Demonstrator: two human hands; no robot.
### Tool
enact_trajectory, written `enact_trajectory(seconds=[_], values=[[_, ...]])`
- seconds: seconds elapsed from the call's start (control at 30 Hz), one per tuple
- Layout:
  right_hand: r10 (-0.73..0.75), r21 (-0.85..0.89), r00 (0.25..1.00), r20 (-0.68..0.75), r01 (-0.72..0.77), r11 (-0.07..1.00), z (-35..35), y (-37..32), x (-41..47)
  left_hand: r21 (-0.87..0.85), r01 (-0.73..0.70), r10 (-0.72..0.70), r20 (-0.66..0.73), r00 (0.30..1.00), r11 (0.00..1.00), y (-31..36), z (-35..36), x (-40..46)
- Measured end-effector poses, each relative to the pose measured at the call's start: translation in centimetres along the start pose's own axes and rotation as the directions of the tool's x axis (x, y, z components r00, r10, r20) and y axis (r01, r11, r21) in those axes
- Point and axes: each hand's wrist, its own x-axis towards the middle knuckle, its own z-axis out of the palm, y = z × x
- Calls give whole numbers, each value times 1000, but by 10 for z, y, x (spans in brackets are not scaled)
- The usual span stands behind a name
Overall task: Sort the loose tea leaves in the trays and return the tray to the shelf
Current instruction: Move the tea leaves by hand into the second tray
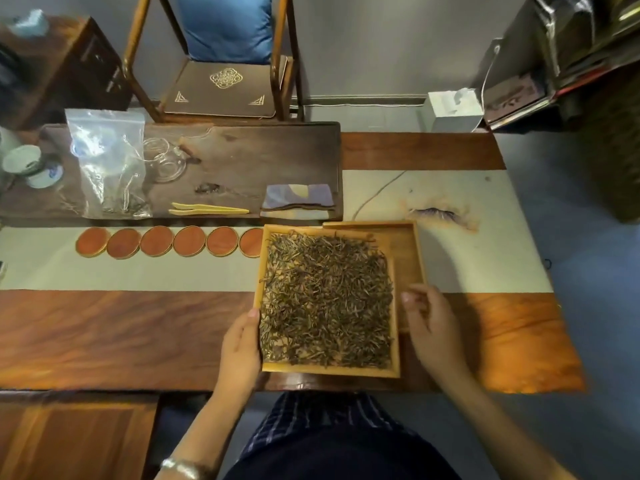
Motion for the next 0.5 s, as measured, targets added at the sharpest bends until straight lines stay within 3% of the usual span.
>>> enact_trajectory(seconds=[0.1,0.27,0.4,0.5], values=[[-160,-175,983,84,173,969,4,-4,20,30,37,-37,20,999,999,-9,-1,3],[-382,-380,859,342,497,780,26,-13,41,21,107,-109,76,991,994,-25,-1,6],[-406,-451,832,377,548,704,38,-6,49,32,131,-134,109,985,991,-31,-3,10],[-389,-459,840,378,535,709,43,-1,55,30,131,-134,128,983,991,-29,-5,11]])
